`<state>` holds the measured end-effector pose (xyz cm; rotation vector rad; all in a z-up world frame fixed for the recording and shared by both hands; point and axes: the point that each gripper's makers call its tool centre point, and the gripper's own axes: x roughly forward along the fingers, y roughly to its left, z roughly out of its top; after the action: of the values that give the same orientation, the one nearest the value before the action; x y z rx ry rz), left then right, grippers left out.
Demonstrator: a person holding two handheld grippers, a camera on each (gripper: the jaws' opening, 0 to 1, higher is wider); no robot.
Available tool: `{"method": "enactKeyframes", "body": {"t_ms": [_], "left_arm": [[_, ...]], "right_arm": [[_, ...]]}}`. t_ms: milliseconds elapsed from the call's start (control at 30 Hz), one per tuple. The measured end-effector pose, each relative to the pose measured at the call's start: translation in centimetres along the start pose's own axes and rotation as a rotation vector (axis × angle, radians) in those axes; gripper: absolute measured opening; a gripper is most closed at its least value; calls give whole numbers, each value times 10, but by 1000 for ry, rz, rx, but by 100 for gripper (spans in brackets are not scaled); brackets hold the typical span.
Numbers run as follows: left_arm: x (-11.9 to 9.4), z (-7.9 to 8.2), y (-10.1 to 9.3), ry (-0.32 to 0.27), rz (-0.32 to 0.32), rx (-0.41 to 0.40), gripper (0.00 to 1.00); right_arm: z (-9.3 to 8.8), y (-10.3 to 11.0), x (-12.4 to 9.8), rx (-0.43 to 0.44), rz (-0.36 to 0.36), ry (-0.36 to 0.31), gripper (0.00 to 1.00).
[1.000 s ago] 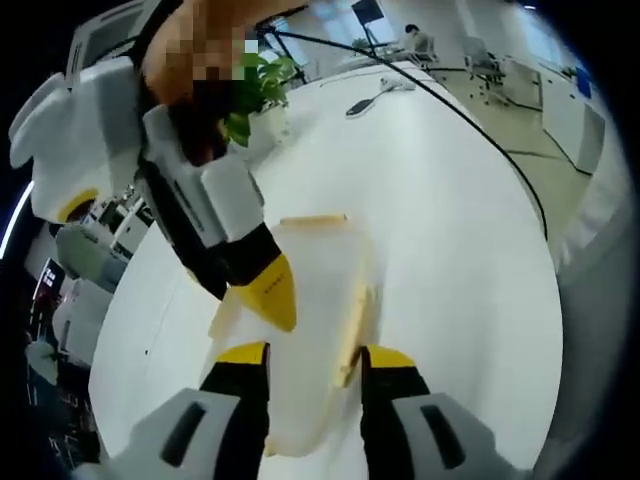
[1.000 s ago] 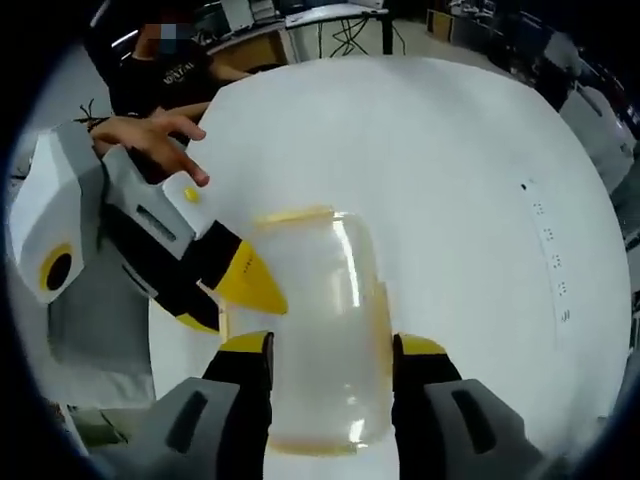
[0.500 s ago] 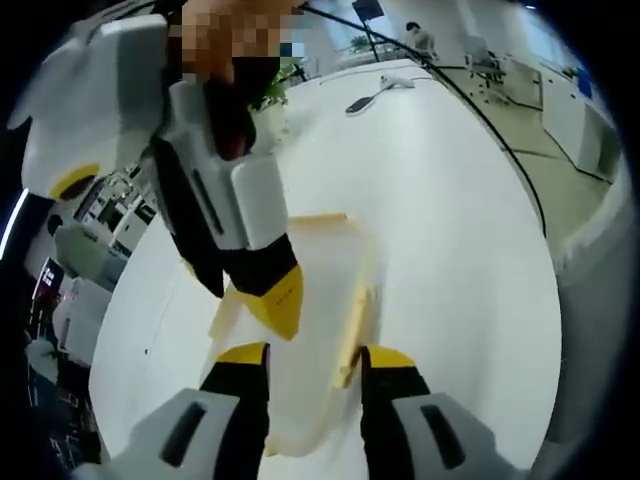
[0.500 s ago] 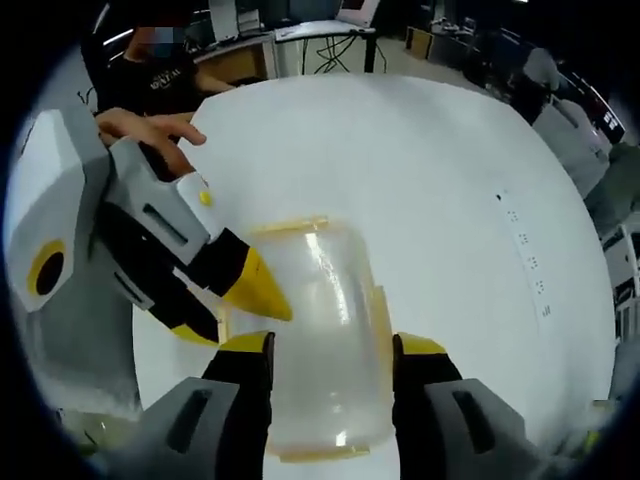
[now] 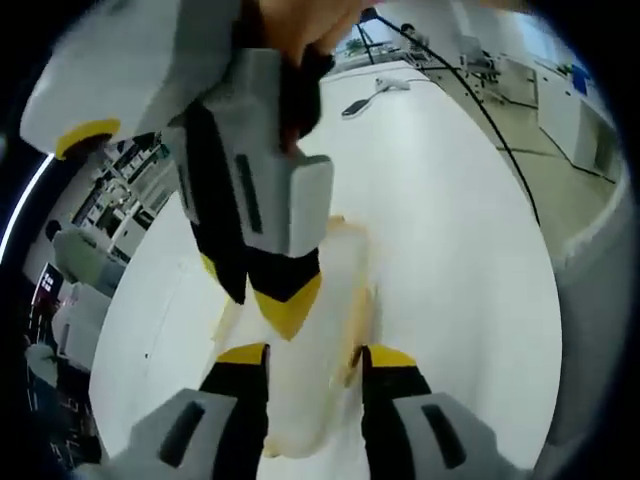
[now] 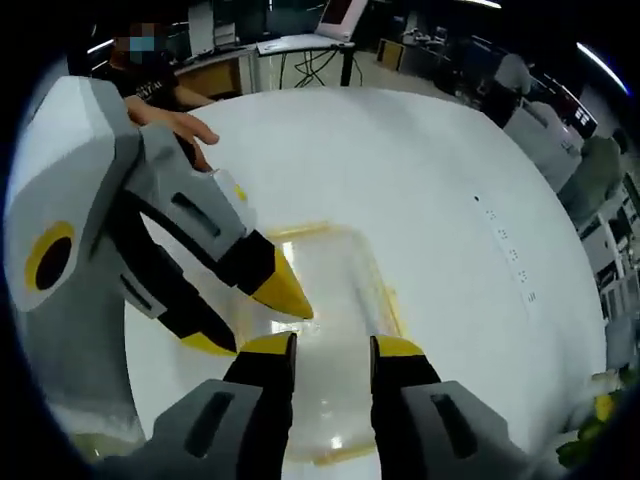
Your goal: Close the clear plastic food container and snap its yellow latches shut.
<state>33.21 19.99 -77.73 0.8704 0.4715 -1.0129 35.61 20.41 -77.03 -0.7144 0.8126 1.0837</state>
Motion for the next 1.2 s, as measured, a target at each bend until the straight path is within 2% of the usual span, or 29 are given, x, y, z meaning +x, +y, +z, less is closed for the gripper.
{"method": "enactKeyframes", "body": {"t_ms": [33,67,100,133,200,267,367,433,500,567,633,700,767,800,867,967,1067,1200], "left_arm": [[0,2,0,-16,-9,-34,30],[-2,3,0,-34,-15,-92,30],[-2,3,0,-35,-18,-105,30],[-5,3,2,-46,-21,-110,31],[-10,10,5,-109,-2,-131,32],[-20,13,14,-150,42,-130,36],[-34,9,27,-168,101,-181,48],[-42,6,35,-176,150,-180,61],[-53,-3,46,-189,227,-227,72],[-60,-7,51,-222,263,-279,81],[-62,-12,50,-237,264,-326,86],[-61,-21,48,-233,263,-359,90],[-57,-31,46,-200,266,-382,96],[-54,-39,42,-172,256,-404,97],[-50,-46,40,-159,245,-431,93],[-42,-51,38,-156,235,-461,99],[-33,-55,33,-134,218,-478,99],[-26,-57,32,-127,206,-500,99]], "right_arm": [[-1,4,-2,7,6,9,25],[-1,6,-2,54,7,4,34],[-1,6,-2,79,-7,-11,41],[-2,-3,-6,59,-74,-24,43],[-7,2,-13,43,-72,-26,46],[-2,3,-24,68,-93,-104,46],[-5,1,-38,93,-141,-160,47],[-11,0,-45,99,-172,-184,49],[-15,-1,-51,126,-196,-214,52],[-20,0,-55,170,-211,-258,58],[-27,0,-56,197,-218,-278,62],[-36,2,-55,232,-217,-284,67],[-41,6,-52,273,-198,-291,74],[-47,11,-49,311,-172,-282,75],[-51,10,-47,317,-179,-294,75],[-61,10,-39,358,-185,-281,80],[-71,7,-29,395,-209,-264,87],[-79,8,-16,420,-200,-245,87]]}}
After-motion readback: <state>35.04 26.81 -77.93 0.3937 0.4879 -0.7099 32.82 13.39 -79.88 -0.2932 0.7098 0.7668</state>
